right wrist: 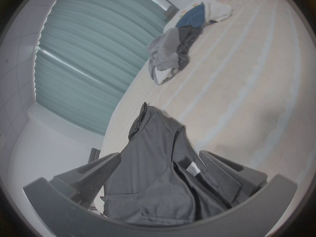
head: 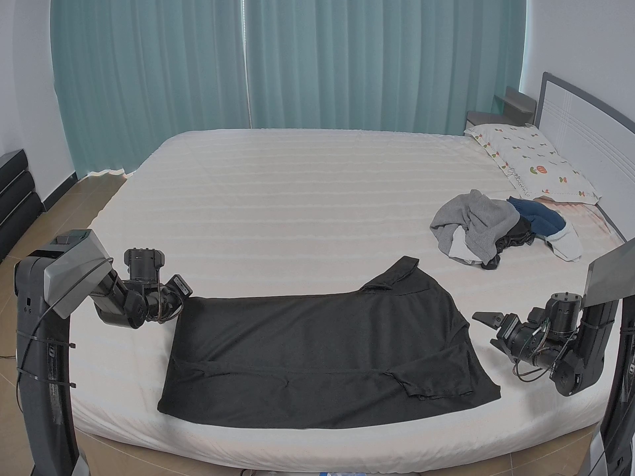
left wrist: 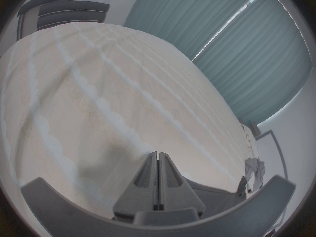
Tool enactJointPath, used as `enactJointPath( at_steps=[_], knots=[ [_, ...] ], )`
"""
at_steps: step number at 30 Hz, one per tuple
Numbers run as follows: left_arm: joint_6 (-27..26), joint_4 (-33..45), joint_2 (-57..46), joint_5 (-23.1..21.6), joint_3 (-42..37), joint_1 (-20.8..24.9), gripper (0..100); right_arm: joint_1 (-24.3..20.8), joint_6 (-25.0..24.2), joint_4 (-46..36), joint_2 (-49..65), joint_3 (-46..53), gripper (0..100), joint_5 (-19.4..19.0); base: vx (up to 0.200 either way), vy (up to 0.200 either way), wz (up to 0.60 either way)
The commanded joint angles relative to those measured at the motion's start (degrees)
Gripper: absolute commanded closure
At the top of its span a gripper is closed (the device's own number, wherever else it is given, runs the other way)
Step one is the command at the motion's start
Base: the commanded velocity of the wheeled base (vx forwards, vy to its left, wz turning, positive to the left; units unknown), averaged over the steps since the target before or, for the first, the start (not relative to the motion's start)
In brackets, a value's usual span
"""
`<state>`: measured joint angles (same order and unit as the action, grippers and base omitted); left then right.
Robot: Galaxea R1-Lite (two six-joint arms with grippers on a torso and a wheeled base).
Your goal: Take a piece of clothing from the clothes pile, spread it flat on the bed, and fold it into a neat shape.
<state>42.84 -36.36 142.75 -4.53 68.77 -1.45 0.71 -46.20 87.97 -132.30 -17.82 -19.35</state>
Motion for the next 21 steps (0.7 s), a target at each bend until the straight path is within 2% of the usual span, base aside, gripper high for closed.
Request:
enactJointPath(
  at_steps=[1, 3, 7, 10, 14, 15, 17, 21],
  knots=[
    [2.69, -1.96, -1.60, 0.14, -0.30, -0.57, 100, -0.36, 5.77, -5.70, 0.47, -7.93, 0, 0.01, 0.000, 0.000, 0.00],
    [2.69, -2.04, -1.69, 0.14, -1.00, -0.83, 100, -0.53, 7.44, -11.68, 0.73, -13.38, 0, 0.10, 0.000, 0.000, 0.00],
    [2.78, -2.83, -1.86, 0.32, -1.79, -1.10, 100, -2.55, 7.79, -26.18, -0.67, -27.18, 0, 0.63, 0.000, 0.000, 0.00],
    [3.48, -4.94, -1.78, 0.58, -2.85, -1.19, 100, -4.13, 7.97, -33.91, -3.93, -37.20, 0, 1.07, 0.000, 0.000, 0.00],
    [4.45, -5.56, -1.69, 0.40, -3.20, -1.19, 100, -5.01, 9.11, -39.10, -6.65, -44.49, 0, 1.07, 0.000, 0.000, 0.00],
    [4.45, -5.38, -1.51, 0.32, -3.20, -1.19, 100, -5.63, 12.19, -43.76, -8.67, -48.18, 0, 1.07, 0.000, 0.000, 0.00],
    [4.45, -5.38, -1.42, 0.32, -3.20, -1.10, 100, -5.54, 16.58, -47.01, -10.17, -50.64, 0, 1.07, 0.000, 0.000, 0.00],
    [4.45, -5.30, -1.42, 0.14, -3.20, -1.19, 100, -5.63, 18.08, -49.73, -12.63, -55.74, 0, 1.24, 0.000, 0.000, 0.00]
  ],
)
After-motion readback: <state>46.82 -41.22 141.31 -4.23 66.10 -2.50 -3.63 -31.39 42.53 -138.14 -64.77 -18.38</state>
